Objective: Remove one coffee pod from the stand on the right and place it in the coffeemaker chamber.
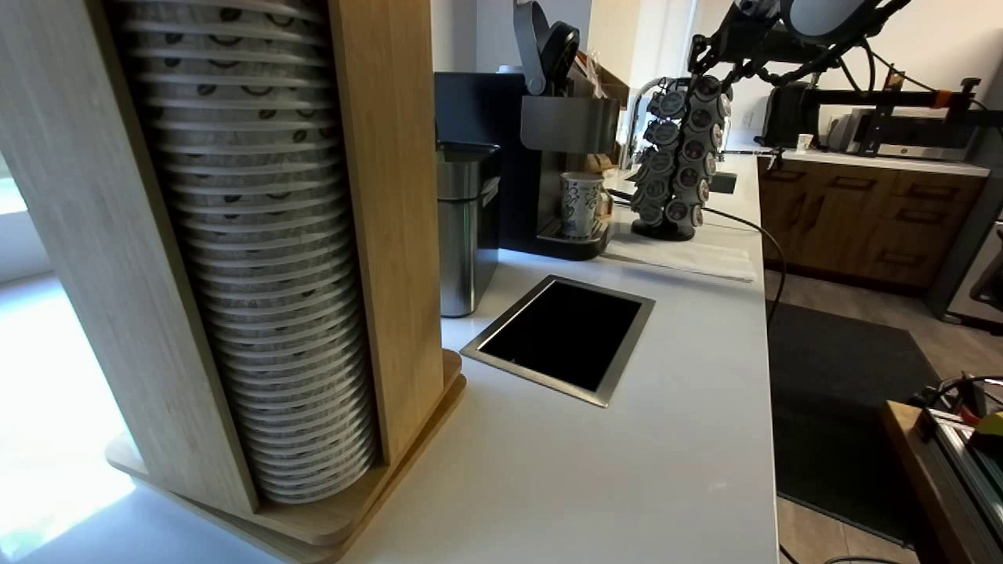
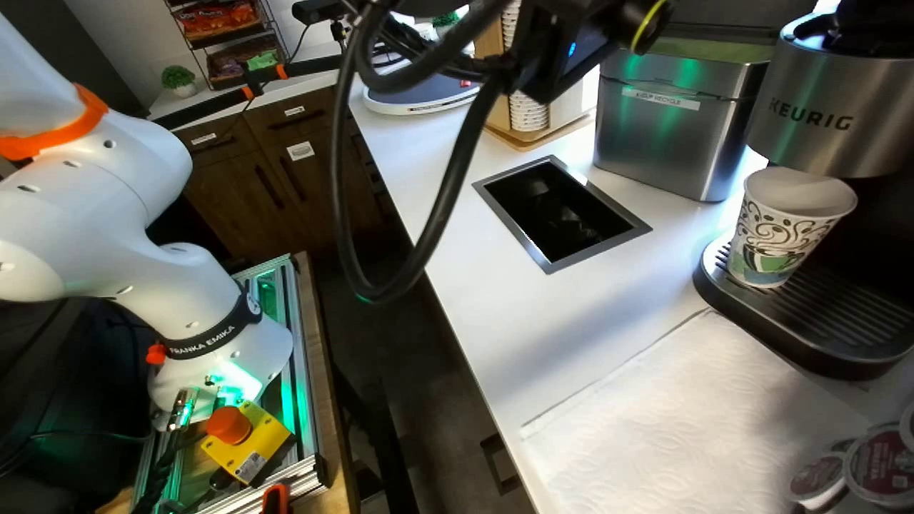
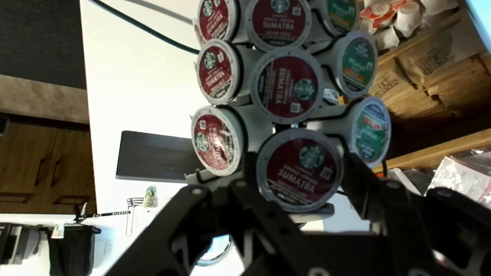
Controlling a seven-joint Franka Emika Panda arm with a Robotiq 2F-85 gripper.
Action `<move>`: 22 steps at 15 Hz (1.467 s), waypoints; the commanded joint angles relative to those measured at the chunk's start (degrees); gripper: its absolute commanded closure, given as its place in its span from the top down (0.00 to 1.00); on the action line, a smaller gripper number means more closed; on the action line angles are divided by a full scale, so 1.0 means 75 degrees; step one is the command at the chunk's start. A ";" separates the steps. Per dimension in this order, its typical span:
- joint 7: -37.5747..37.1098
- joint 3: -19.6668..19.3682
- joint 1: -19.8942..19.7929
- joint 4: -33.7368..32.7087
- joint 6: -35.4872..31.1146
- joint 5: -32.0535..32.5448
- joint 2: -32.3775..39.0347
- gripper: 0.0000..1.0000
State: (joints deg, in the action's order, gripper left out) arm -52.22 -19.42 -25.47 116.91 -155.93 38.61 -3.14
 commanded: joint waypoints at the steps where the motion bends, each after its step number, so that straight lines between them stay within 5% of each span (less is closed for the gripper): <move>1: -0.0015 -0.0041 -0.0046 -0.0072 -0.0211 0.0144 0.0107 0.33; 22: -0.0034 0.0254 -0.0072 0.0916 0.0200 0.1446 -0.1408 0.29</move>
State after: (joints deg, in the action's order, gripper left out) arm -52.16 -18.32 -25.38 121.11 -155.86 47.25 -9.45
